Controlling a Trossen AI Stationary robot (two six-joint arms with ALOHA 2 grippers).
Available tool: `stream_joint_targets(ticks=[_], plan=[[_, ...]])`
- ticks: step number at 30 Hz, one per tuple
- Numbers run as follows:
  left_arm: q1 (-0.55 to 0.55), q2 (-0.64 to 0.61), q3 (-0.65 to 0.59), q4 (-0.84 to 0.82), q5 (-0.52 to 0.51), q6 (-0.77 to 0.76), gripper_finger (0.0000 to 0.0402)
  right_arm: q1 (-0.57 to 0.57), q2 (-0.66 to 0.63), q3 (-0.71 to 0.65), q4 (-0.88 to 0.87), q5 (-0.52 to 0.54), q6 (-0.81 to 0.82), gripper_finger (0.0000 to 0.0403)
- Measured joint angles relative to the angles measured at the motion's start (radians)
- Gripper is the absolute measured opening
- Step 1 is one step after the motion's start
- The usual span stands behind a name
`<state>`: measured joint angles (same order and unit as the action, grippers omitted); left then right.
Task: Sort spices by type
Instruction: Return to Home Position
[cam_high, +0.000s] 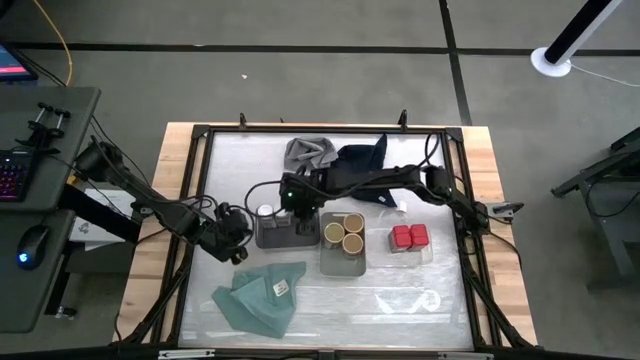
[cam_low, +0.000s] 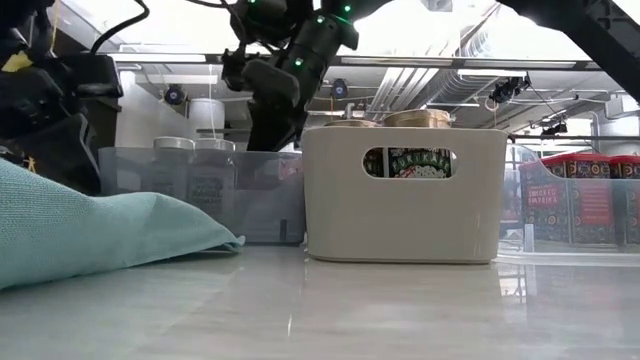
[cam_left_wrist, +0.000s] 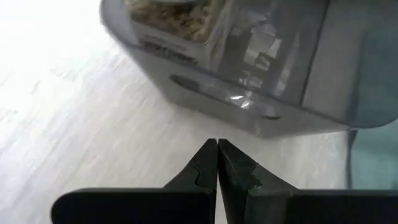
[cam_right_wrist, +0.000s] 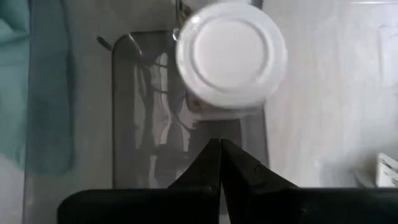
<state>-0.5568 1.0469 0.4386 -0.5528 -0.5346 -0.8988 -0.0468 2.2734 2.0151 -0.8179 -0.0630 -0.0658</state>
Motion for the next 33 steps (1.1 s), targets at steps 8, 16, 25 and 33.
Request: stream_joint_targets(ticks=[8,16,25,33], plan=[[0.005,-0.136,0.052,-0.168,-0.101,-0.111,0.0,-0.071,-0.078,0.0,-0.134,-0.044,-0.038,0.0],[0.063,-0.376,0.151,-0.186,-0.271,0.084,0.0,-0.167,-0.209,0.0,-0.266,-0.065,-0.074,0.0],[0.407,-0.516,0.102,0.468,0.014,0.52,0.0,-0.202,-0.329,0.0,-0.349,-0.114,-0.069,0.0],[0.842,-0.446,0.037,0.654,0.503,0.626,0.0,-0.195,-0.393,0.0,-0.549,-0.117,-0.019,0.0]])
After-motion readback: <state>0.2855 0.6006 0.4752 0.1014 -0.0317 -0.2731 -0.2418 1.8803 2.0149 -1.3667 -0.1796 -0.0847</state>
